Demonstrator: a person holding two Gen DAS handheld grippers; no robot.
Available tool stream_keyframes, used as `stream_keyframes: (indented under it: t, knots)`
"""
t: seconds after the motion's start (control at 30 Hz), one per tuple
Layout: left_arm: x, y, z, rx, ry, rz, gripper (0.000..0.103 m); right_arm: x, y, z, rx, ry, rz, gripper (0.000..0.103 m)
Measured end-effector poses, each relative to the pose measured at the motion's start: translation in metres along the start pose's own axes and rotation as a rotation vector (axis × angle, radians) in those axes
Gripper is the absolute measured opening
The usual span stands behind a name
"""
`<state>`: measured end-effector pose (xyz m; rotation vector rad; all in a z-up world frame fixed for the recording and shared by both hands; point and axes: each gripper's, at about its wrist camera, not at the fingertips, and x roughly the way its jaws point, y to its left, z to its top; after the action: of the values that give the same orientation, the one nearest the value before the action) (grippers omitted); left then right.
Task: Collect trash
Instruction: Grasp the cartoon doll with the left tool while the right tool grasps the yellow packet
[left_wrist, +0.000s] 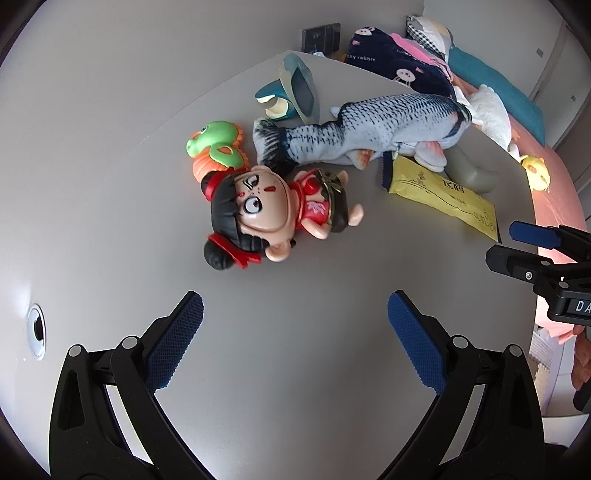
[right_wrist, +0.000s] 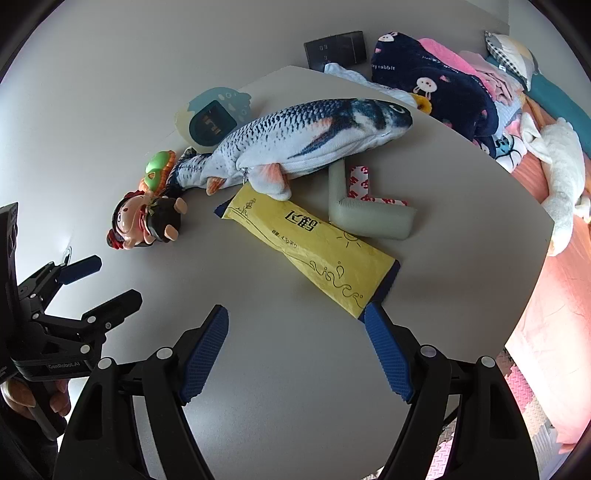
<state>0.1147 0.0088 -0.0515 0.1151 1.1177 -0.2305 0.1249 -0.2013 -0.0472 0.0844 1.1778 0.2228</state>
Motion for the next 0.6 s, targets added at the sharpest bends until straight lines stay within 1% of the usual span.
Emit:
stream_keyframes:
  t: [0.27, 0.5, 0.6]
  knots:
    - [0.012, 0.010, 0.031, 0.091, -0.015, 0.034, 0.097, 0.023, -0.001, 0.022, -0.018, 0.022, -0.024, 0.077]
    - [0.026, 0.008, 0.048, 0.173, -0.003, 0.009, 0.097, 0.035, -0.002, 0.035, -0.034, 0.024, -0.041, 0.077]
    - [0.029, 0.007, 0.053, 0.220, 0.000, -0.012, 0.097, 0.039, 0.000, 0.037, -0.065, 0.028, -0.053, 0.077]
